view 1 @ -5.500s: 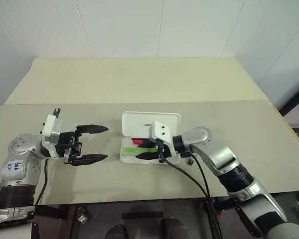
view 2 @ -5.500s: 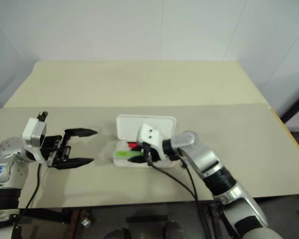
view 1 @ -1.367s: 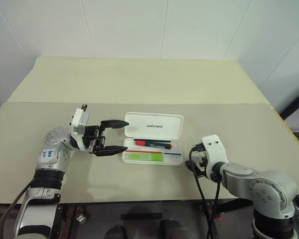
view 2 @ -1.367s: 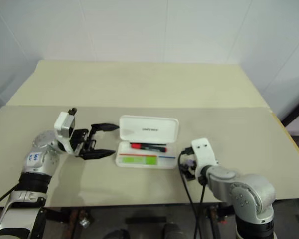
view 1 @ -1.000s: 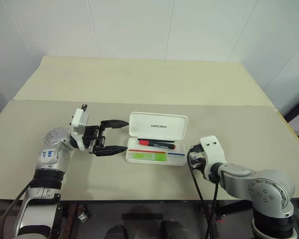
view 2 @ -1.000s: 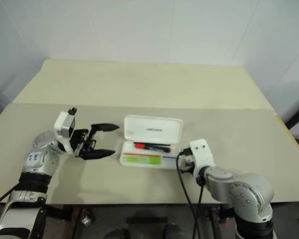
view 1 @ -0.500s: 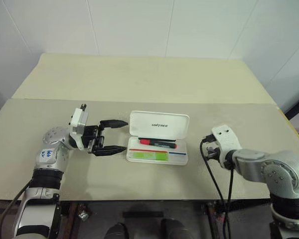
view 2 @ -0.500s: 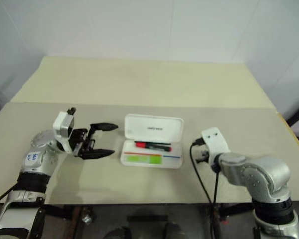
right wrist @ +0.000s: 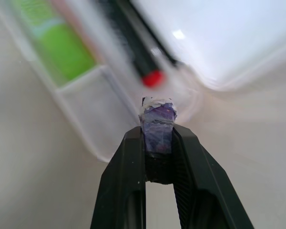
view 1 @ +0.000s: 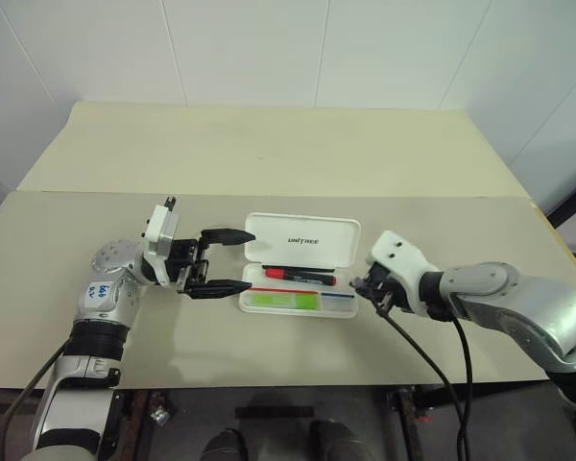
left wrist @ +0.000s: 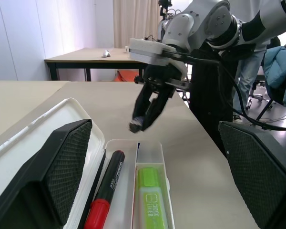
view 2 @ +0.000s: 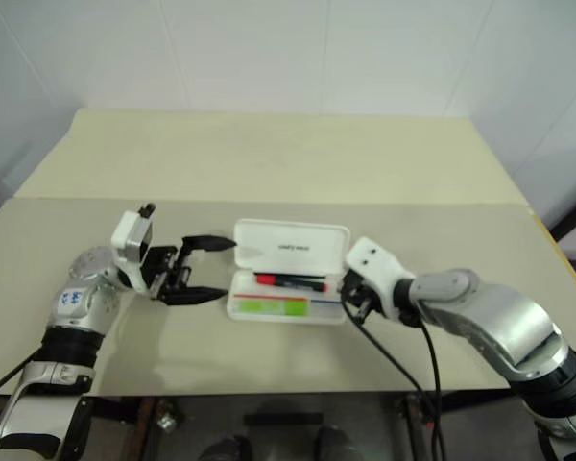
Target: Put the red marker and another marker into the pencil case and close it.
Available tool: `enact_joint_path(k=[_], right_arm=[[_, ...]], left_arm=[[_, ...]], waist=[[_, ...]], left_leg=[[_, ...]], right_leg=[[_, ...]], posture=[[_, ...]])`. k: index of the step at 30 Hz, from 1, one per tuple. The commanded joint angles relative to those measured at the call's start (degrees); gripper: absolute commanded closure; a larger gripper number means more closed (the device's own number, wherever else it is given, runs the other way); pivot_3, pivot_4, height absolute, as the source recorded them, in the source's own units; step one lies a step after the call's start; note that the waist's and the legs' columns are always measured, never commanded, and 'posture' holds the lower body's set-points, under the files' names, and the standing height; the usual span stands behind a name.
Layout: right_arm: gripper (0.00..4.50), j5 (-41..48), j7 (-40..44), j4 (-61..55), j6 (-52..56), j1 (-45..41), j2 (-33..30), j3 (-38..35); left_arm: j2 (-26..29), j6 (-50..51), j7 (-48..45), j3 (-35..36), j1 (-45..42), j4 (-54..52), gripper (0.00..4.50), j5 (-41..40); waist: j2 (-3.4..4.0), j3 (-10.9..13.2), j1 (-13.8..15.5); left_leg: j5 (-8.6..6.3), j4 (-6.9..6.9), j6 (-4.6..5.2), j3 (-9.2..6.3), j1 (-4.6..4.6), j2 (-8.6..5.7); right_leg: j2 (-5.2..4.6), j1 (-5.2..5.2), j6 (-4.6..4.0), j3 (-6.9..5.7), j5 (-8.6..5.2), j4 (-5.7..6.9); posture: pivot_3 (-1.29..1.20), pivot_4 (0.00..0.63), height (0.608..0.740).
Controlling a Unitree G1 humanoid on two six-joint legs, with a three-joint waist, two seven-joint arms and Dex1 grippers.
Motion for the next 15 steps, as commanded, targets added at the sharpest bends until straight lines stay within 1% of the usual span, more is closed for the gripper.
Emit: enact_joint_path(k=[1, 8, 15], right_arm=[[4.1, -3.9, 5.8, -0.3, -4.1, -3.6, 1.1, 4.0], [4.1, -10.2, 13.1, 2.9, -8.7, -6.7, 2.3, 9.1], [4.1, -15.9, 18.0, 6.6, -12.3, -7.3, 3.2, 10.6]], left_arm=[[0.4, -0.7, -6.4, 0.4, -0.8, -1.8, 0.0, -0.8], [0.7, -0.8, -6.2, 0.9, -0.5, -2.2, 0.0, -0.8], [0.9, -0.9, -5.4, 1.3, 0.2, -3.0, 0.0, -0.8]], waist=[[0.0, 0.0, 0.0], [0.0, 0.0, 0.2], [0.0, 0.0, 0.2]], left_leg=[[0.01, -0.01, -0.02, 0.0, 0.0, 0.0], [0.04, -0.01, -0.07, 0.03, 0.0, 0.0], [0.08, 0.06, -0.15, 0.07, 0.0, -0.01]], right_leg=[[0.0, 0.0, 0.0, -0.02, 0.0, 0.01], [0.0, -0.01, -0.01, -0.05, -0.01, 0.03], [0.0, -0.01, -0.01, -0.07, -0.01, 0.14]], posture=[[0.0, 0.15, 0.74], [0.0, 0.15, 0.74], [0.0, 0.15, 0.74]])
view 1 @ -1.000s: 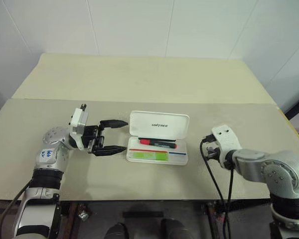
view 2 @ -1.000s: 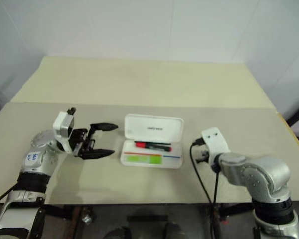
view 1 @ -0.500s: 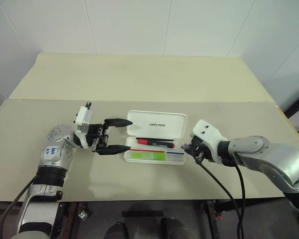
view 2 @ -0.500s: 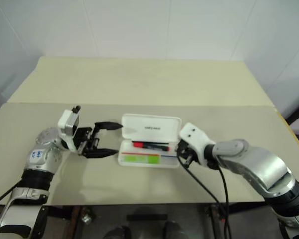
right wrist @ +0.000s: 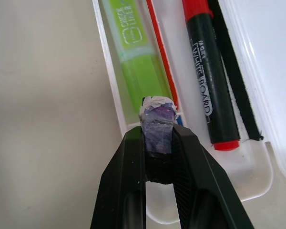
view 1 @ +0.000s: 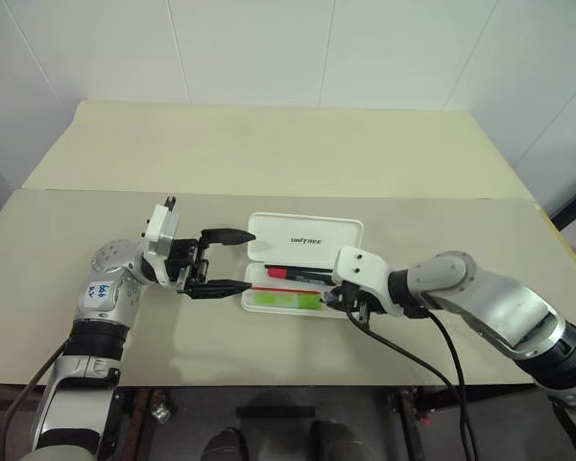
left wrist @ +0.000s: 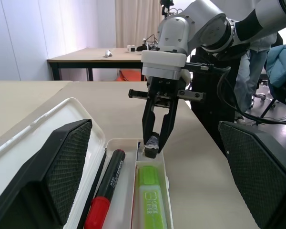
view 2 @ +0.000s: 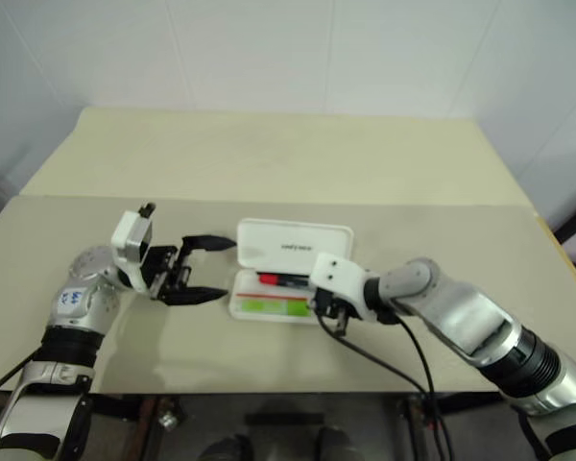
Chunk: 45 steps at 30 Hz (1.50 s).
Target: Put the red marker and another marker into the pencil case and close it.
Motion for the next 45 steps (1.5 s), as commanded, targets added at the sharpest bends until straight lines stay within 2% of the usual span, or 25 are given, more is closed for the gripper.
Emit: enact_joint_path(k=[1, 6, 18, 22, 25, 29, 35, 39, 43, 45], right_arm=[[4.1, -3.1, 2.5, 0.7, -2.2, -0.9, 0.2, 0.3], [4.1, -6.2, 5.1, 2.0, -4.1, -0.2, 0.1, 0.5], [0.02, -9.1, 8.3, 1.5, -4.5, 1.2, 1.1, -2.0], [0.02, -7.8, 7.6, 1.0, -4.8, 2.0, 2.2, -5.4], [0.02, -5.2, 4.1, 2.0, -7.7, 3.1, 6.9, -13.9], [0.02, 1.6, 8.3, -0.1, -15.6, 8.9, 8.1, -25.5], [0.02, 8.5, 12.9, 4.2, -22.5, 14.4, 9.0, -35.5], [0.02, 10.8, 14.5, 6.9, -25.0, 15.7, 9.2, -38.2], [0.02, 8.5, 13.5, 9.6, -28.8, 16.9, 9.2, -38.4], [0.0, 8.4, 12.8, 9.7, -29.6, 17.1, 9.3, -38.4]], left_arm=[[0.9, -0.8, -5.4, 1.3, 0.3, -2.8, 0.0, -0.8], [1.0, -0.9, -5.1, 1.6, 0.6, -3.0, 0.0, -0.8], [0.7, -1.5, -5.0, 1.5, 0.2, -2.4, 0.0, -0.4], [0.5, -1.9, -5.0, 1.3, -0.3, -2.0, 0.0, -0.2], [0.5, -2.4, -4.6, 1.4, -0.9, -1.2, 0.0, 0.2], [-0.2, -5.2, -4.0, 1.9, -3.6, 2.7, 0.0, 1.3], [-1.7, -8.1, -4.9, 1.7, -8.9, 10.0, 0.0, 2.9], [-2.4, -9.6, -5.7, 1.6, -12.5, 14.9, 0.0, 4.1], [-3.2, -10.5, -6.4, 1.6, -17.5, 21.2, 0.0, 4.2], [-3.3, -10.9, -6.4, 1.4, -18.9, 23.4, 0.61, 3.8]], waist=[[0.0, 0.0, 0.0], [0.0, 0.0, -0.1], [0.0, 0.0, 0.0], [0.0, 0.0, 0.0], [0.0, 0.0, -0.1], [-0.01, 0.0, 0.7], [-0.01, 0.0, 1.4], [-0.01, 0.0, 1.4], [-0.01, 0.0, 1.2], [0.0, 0.0, 1.3]], left_leg=[[0.0, 0.01, -0.01, 0.0, 0.0, 0.0], [0.03, 0.06, -0.05, 0.0, 0.04, 0.0], [0.12, 0.15, -0.2, -0.02, 0.16, 0.0], [0.12, 0.18, -0.21, -0.02, 0.16, 0.0], [0.13, 0.21, -0.21, -0.03, 0.17, 0.01], [0.16, 0.23, -0.26, -0.07, 0.22, 0.0], [0.15, 0.37, -0.25, -0.06, 0.23, -0.02], [0.15, 0.48, -0.25, -0.07, 0.27, -0.02], [0.15, 0.51, -0.25, -0.07, 0.27, 0.0], [0.15, 0.51, -0.25, -0.08, 0.27, 0.0]], right_leg=[[0.0, -0.01, 0.0, 0.0, 0.0, 0.03], [0.01, -0.01, 0.0, 0.0, 0.0, 0.15], [0.07, 0.0, -0.04, 0.02, -0.02, 0.49], [0.07, 0.0, -0.04, 0.02, -0.02, 0.52], [0.09, 0.0, -0.05, 0.03, -0.02, 0.61], [0.14, 0.06, -0.04, 0.01, -0.03, 0.68], [0.14, 0.13, -0.03, 0.0, -0.02, 0.7], [0.15, 0.2, 0.0, 0.01, 0.0, 0.75], [0.2, 0.18, 0.01, 0.03, 0.0, 0.81], [0.22, 0.16, 0.0, 0.03, 0.0, 0.84]], posture=[[0.0, 0.15, 0.74], [0.0, 0.15, 0.74], [0.0, 0.15, 0.74], [0.0, 0.15, 0.74], [0.0, 0.15, 0.74], [0.0, 0.15, 0.74], [0.0, 0.15, 0.74], [0.0, 0.15, 0.74], [0.0, 0.15, 0.74], [0.0, 0.15, 0.74]])
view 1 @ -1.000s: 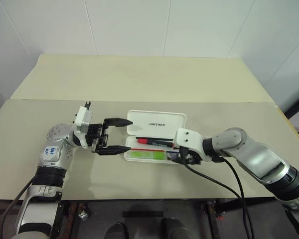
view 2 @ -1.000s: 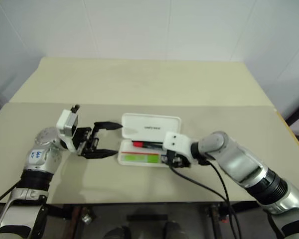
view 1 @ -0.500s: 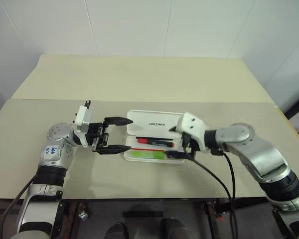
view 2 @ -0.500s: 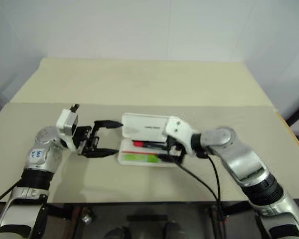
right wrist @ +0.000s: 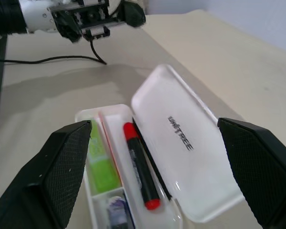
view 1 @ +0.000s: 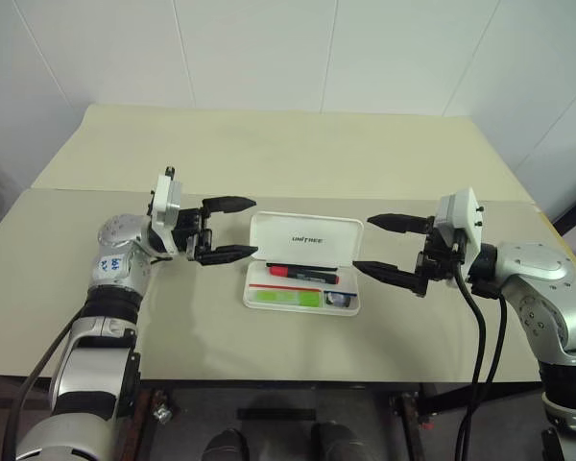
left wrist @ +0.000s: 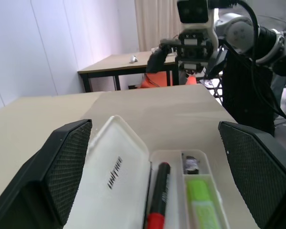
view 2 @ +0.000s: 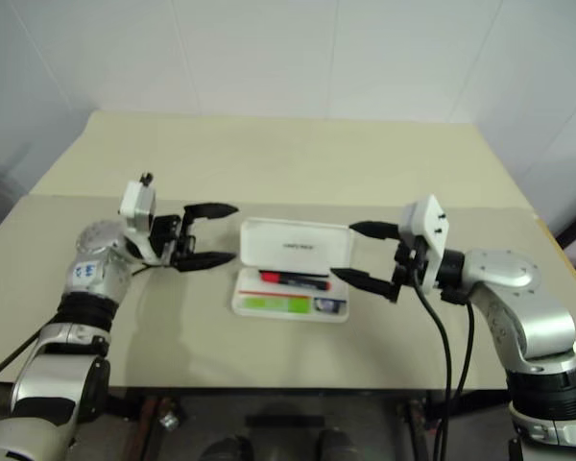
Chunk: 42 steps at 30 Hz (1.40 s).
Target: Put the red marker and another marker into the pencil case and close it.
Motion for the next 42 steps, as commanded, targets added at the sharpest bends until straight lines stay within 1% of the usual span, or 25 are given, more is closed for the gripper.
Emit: enact_joint_path(k=[1, 3, 6, 8, 11, 12, 16, 19, 25, 31, 37, 39, 42], right_arm=[[0.0, -0.3, -1.3, -0.5, -3.0, 0.5, 0.2, -1.8], [0.0, -0.3, -2.0, -0.8, -3.6, 1.2, 0.3, -2.0], [0.0, 0.3, -2.6, -1.6, -3.9, 2.2, 0.1, -2.3], [0.0, 0.9, -2.8, -2.0, -4.1, 2.7, 0.0, -2.8], [0.0, 1.8, -2.6, -1.7, -4.3, 3.5, -0.5, -3.9], [0.0, 2.1, -2.3, -1.6, -4.4, 3.7, -0.6, -4.3], [0.0, 1.8, -1.2, -1.0, -5.4, 5.1, -1.8, -5.6], [0.0, 1.6, -2.0, -1.0, -5.6, 5.9, -2.3, -6.3], [0.0, 2.1, -3.6, -3.4, -4.7, 8.4, -2.5, -7.2], [0.0, 2.5, -4.8, -4.9, -4.4, 10.4, -2.9, -8.1], [0.0, 2.4, -5.1, -5.1, -4.3, 10.6, -3.3, -8.2], [0.0, 2.5, -5.1, -5.2, -4.1, 10.6, -3.5, -8.5], [0.0, 2.8, -4.8, -5.4, -4.0, 11.0, -3.9, -9.0]], left_arm=[[0.1, -1.3, -6.4, 0.1, -3.2, 3.0, 0.92, -0.6], [0.3, -1.2, -6.4, -0.6, -3.7, 3.8, 1.55, -1.1], [0.5, -1.2, -6.4, -1.5, -4.4, 4.9, 2.61, -1.2], [0.5, -2.5, -6.4, -1.6, -5.5, 7.2, 3.25, 0.1], [0.6, -6.6, -5.6, -0.8, -8.9, 14.7, 4.32, 4.4], [0.7, -8.1, -4.3, -0.6, -10.1, 17.1, 4.43, 5.9], [1.1, -13.2, 7.5, -1.1, -14.5, 25.6, 4.43, 13.6], [0.9, -13.6, 15.5, -1.3, -16.5, 29.1, 4.43, 18.4], [-0.9, -12.5, 24.3, -0.3, -18.1, 31.8, 4.43, 23.8], [-3.3, -9.5, 23.6, -1.0, -16.7, 32.7, 4.43, 27.8], [-5.0, -7.8, 22.6, -0.6, -15.9, 33.2, 4.43, 30.2], [-5.4, -7.3, 19.0, -0.3, -15.8, 33.1, 4.43, 30.2], [-5.3, -6.9, 10.7, -0.3, -16.1, 32.8, 4.43, 29.8]], waist=[[0.01, 0.0, -0.1], [0.01, 0.0, -0.1], [0.01, 0.0, 0.0], [0.01, 0.0, 0.0], [0.01, 0.0, 0.1], [0.01, 0.0, 0.1], [0.01, 0.0, 0.1], [0.01, 0.0, 0.1], [0.01, 0.0, 0.2], [0.01, 0.0, 0.2], [0.01, 0.0, 0.1], [0.01, 0.0, 0.2], [0.01, 0.0, 0.2]], left_leg=[[0.0, -0.01, 0.0, 0.0, 0.0, 0.0], [0.0, -0.02, 0.0, 0.01, 0.0, 0.0], [0.0, -0.03, 0.0, 0.01, -0.01, 0.01], [0.0, -0.02, 0.0, 0.02, -0.02, 0.0], [0.0, 0.02, 0.0, 0.01, -0.01, 0.0], [0.0, 0.03, 0.0, 0.01, -0.01, 0.0], [0.0, 0.04, 0.0, 0.02, -0.02, -0.01], [-0.01, 0.02, 0.01, 0.01, -0.03, -0.01], [-0.01, 0.01, 0.01, 0.02, -0.03, -0.01], [-0.01, 0.03, 0.0, 0.05, -0.03, -0.02], [0.0, 0.03, 0.0, 0.05, -0.02, -0.01], [0.0, 0.02, 0.0, 0.05, -0.02, -0.01], [0.0, 0.02, -0.01, 0.05, -0.02, -0.02]], right_leg=[[0.0, 0.0, 0.0, 0.01, 0.0, 0.0], [0.0, -0.01, 0.0, 0.02, 0.0, -0.02], [0.0, -0.01, 0.0, 0.01, 0.0, -0.03], [-0.01, -0.01, 0.0, 0.02, 0.0, -0.02], [0.0, 0.0, 0.0, 0.01, 0.0, -0.01], [0.0, 0.0, 0.0, 0.01, 0.0, -0.01], [0.0, 0.0, 0.0, 0.02, 0.0, -0.05], [0.0, 0.0, 0.01, 0.02, 0.0, -0.06], [0.0, -0.01, 0.02, 0.01, 0.01, -0.02], [0.0, -0.01, 0.03, 0.02, 0.02, 0.0], [0.02, -0.01, 0.03, 0.02, 0.02, 0.0], [0.03, -0.01, 0.03, 0.02, 0.02, 0.01], [0.02, -0.01, 0.03, 0.02, 0.02, 0.0]], posture=[[0.0, 0.15, 0.74], [0.0, 0.15, 0.74], [0.0, 0.15, 0.74], [0.0, 0.15, 0.74], [0.0, 0.15, 0.74], [0.0, 0.15, 0.74], [0.0, 0.15, 0.74], [0.0, 0.15, 0.74], [0.0, 0.15, 0.74], [0.0, 0.15, 0.74], [0.0, 0.15, 0.74], [0.0, 0.15, 0.74], [0.0, 0.15, 0.74]])
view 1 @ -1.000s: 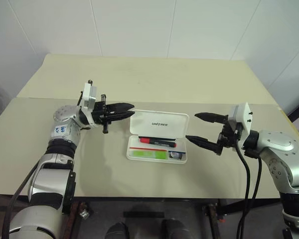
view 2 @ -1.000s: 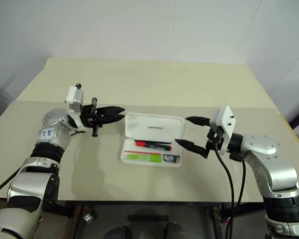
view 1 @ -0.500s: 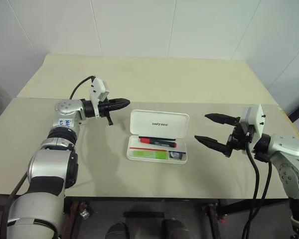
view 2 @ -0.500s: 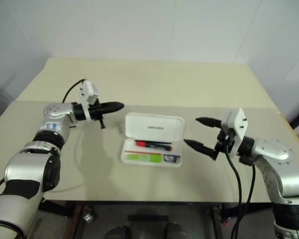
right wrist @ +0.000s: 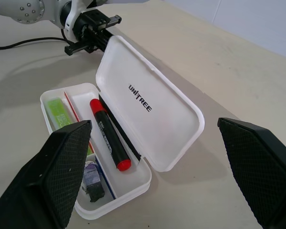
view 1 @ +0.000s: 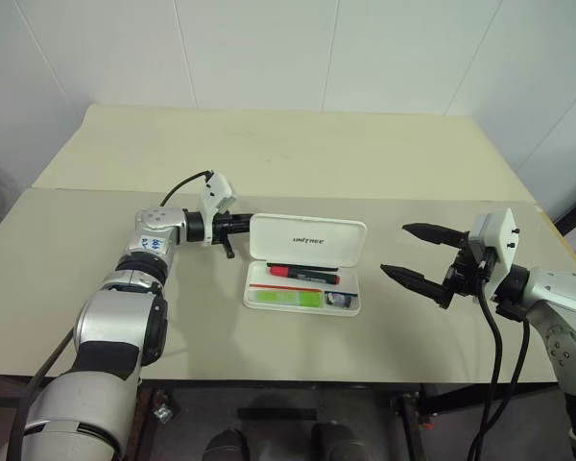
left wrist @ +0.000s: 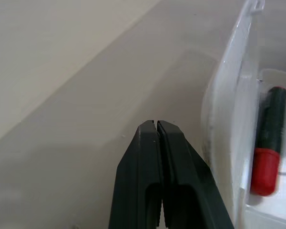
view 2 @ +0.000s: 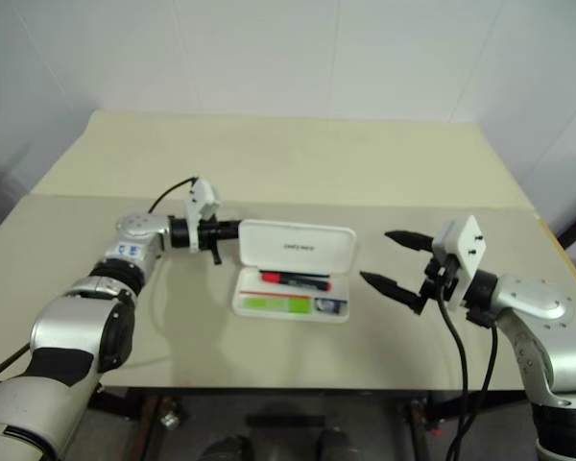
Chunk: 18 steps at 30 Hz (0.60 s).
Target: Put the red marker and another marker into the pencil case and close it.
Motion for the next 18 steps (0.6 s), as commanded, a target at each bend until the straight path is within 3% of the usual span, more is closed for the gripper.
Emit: enact_joint_path(k=[1, 8, 18], right_arm=[[0.0, 1.4, 0.2, -2.6, 0.0, 0.6, -1.7, -2.7], [0.0, 3.3, 3.3, -1.4, -0.1, 1.0, -3.1, -2.7], [0.0, 7.9, 16.8, 7.0, -1.7, 0.1, -6.4, -4.1]], left_arm=[[0.3, 0.3, -10.2, 0.6, -0.9, -0.9, 4.43, 0.0], [1.1, -3.2, -23.4, -0.6, -2.7, -1.9, 4.43, 0.7], [-1.2, -12.4, -23.8, -11.3, -2.3, -5.1, 4.43, -2.7]], waist=[[0.0, 0.0, 0.0], [0.0, 0.0, 0.0], [0.0, 0.0, 0.0]], left_leg=[[0.0, 0.0, 0.0, 0.01, 0.0, 0.0], [0.0, 0.0, 0.0, -0.01, 0.0, 0.0], [0.0, 0.11, 0.01, -0.03, 0.0, 0.0]], right_leg=[[0.0, 0.0, 0.0, 0.0, 0.0, 0.0], [-0.01, 0.0, -0.01, 0.01, 0.0, 0.0], [-0.01, 0.04, 0.05, 0.03, 0.03, 0.03]], posture=[[0.0, 0.15, 0.74], [0.0, 0.15, 0.74], [0.0, 0.15, 0.74]])
